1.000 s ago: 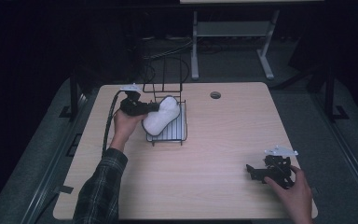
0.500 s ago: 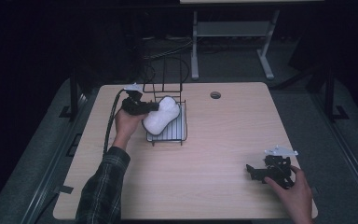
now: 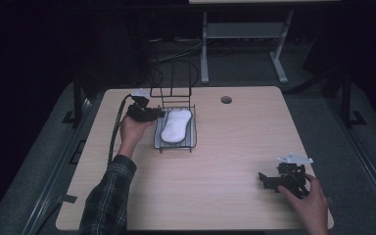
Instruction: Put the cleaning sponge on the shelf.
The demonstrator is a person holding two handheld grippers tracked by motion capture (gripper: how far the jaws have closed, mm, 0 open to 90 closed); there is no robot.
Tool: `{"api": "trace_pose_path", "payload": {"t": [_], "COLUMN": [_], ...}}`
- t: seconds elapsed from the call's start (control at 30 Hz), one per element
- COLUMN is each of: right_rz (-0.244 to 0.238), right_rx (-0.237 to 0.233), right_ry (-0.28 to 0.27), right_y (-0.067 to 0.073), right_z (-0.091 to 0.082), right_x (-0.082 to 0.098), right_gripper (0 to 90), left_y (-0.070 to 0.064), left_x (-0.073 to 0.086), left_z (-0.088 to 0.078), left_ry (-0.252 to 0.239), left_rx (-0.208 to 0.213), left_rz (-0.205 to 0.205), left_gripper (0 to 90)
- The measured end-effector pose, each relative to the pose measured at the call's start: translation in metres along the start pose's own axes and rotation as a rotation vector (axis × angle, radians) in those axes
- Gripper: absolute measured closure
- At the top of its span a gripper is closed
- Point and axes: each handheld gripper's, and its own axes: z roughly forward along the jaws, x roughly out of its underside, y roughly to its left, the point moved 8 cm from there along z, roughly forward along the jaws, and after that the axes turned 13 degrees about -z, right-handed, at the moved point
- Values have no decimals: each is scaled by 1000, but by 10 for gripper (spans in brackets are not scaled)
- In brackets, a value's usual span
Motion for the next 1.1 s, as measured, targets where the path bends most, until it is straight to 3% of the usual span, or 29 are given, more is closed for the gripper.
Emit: {"api": "trace_pose_path", "payload": {"t": [0.3, 0.5, 0.67, 0.8, 0.87, 1.1], "right_rz": [0, 0, 0, 0, 0, 0], "right_rx": [0, 0, 0, 0, 0, 0], "right_ry": [0, 0, 0, 1, 0, 0], "right_y": [0, 0, 0, 0, 0, 0], "right_z": [0, 0, 0, 0, 0, 0], "right_x": [0, 0, 0, 0, 0, 0], "right_gripper": [2, 2, 2, 2, 2, 2], "left_y": [-8, -19, -29, -38, -43, -51], "left_x": [15, 34, 47, 55, 58, 61], "left_z": [-8, -13, -14, -9, -7, -3], "left_ry": [-9, -19, 1, 39, 55, 55], "left_rx": [34, 54, 73, 60, 70, 84], "left_rz": [9, 25, 38, 88, 93, 108], "left_gripper": [720, 735, 744, 743, 743, 742]}}
